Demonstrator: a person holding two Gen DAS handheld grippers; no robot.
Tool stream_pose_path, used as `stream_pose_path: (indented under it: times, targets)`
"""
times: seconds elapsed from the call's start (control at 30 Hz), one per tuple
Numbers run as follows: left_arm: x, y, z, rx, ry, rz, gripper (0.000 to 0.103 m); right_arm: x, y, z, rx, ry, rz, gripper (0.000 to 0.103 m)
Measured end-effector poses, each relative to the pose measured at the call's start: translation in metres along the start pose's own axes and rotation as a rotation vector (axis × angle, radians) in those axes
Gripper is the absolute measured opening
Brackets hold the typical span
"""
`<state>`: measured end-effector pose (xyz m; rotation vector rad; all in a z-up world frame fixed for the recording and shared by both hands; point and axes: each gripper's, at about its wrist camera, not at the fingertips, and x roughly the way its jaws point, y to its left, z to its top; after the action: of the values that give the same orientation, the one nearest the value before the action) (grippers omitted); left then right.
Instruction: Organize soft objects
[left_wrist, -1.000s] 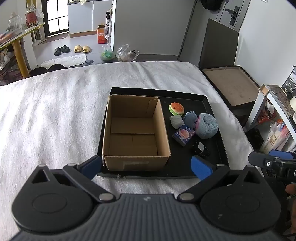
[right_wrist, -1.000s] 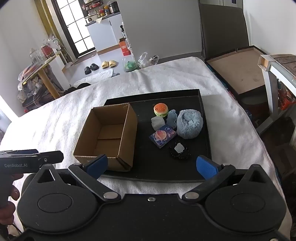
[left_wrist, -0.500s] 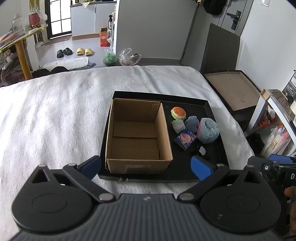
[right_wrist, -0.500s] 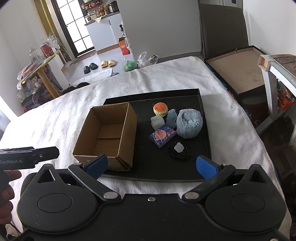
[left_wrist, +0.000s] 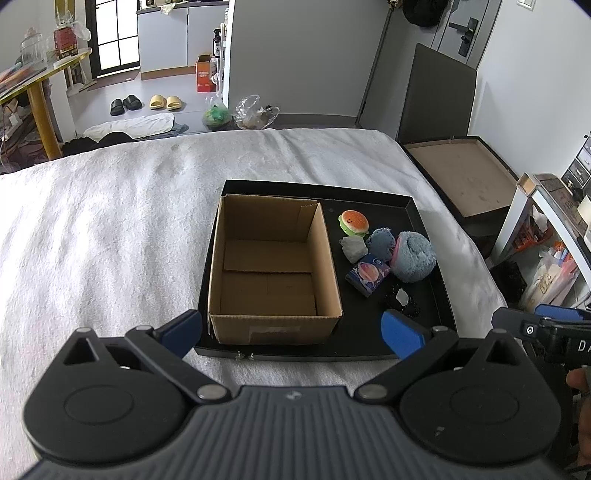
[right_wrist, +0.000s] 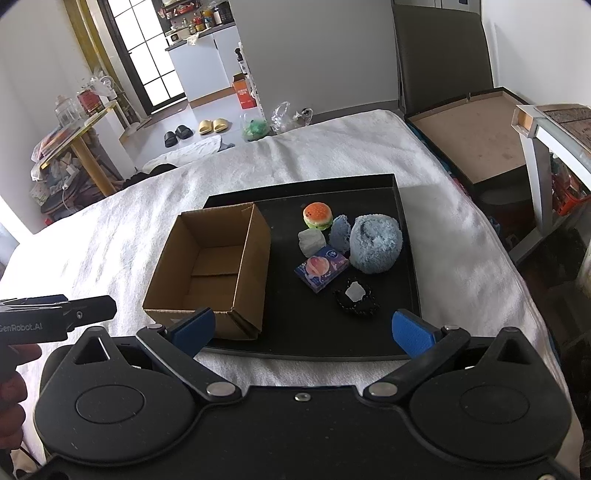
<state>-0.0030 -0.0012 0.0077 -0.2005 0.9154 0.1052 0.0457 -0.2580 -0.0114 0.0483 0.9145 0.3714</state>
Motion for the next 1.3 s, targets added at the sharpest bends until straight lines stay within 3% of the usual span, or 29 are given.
stream_pose_path:
  times: [1.3]
  targets:
    - [-0.0014,0.0039,0.0022,-0.003,-0.013,0.001,0.103,0.0027,-0.0007,0.0023,-0.01,-0.002,-0.021,0.103]
